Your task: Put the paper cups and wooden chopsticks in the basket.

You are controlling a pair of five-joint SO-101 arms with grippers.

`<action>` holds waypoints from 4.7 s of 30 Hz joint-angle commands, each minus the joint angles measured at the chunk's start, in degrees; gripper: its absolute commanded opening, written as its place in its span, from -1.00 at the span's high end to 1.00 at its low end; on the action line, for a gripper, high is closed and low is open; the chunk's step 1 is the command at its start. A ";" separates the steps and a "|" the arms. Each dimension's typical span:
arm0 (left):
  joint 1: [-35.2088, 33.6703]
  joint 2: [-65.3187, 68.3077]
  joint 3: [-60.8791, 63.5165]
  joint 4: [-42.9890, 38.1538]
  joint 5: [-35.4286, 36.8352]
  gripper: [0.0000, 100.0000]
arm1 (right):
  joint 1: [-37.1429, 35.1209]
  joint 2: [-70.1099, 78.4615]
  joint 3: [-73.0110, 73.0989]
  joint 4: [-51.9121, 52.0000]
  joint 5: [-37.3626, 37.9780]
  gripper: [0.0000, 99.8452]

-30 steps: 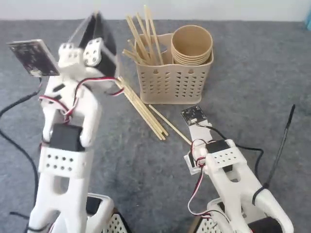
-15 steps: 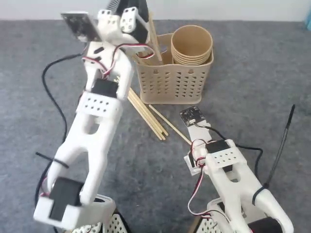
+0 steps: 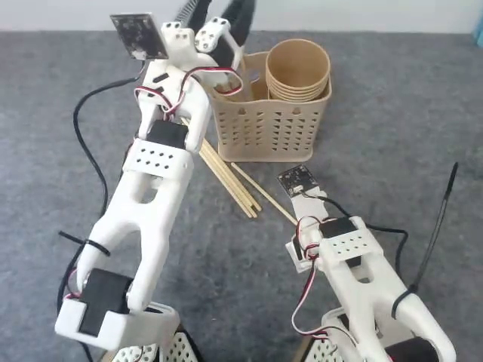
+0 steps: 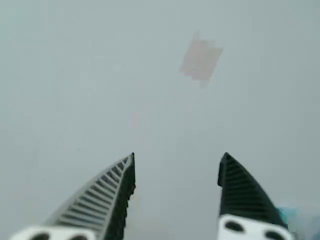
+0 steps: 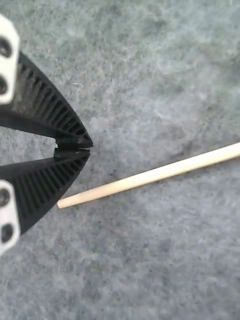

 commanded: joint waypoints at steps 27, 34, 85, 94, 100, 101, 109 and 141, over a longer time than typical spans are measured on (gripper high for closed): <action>-26.29 -33.49 47.60 30.77 0.09 0.43 | -0.40 0.13 -2.73 0.31 0.26 0.98; -25.85 -33.32 57.80 21.54 -0.09 0.46 | -1.19 0.04 -2.73 1.98 0.26 0.98; -25.58 -14.15 46.64 20.04 -6.59 0.90 | -4.35 29.67 -26.64 -12.35 9.93 0.98; -25.58 -14.15 46.64 20.04 -6.59 0.90 | -8.48 0.84 -26.64 15.34 14.24 0.98; -25.58 -14.15 46.64 20.04 -6.68 0.90 | -10.33 -25.45 -26.64 22.37 17.14 0.98; -25.58 -14.15 46.64 20.04 -6.68 0.90 | -10.15 -29.23 -26.64 20.44 16.97 0.98; -25.58 -14.33 46.73 20.04 -6.68 0.90 | -5.32 -38.99 -25.41 -10.24 6.59 0.98; -25.58 -14.07 46.64 19.96 -6.68 0.90 | 0.92 6.73 -37.71 -41.63 -11.25 0.98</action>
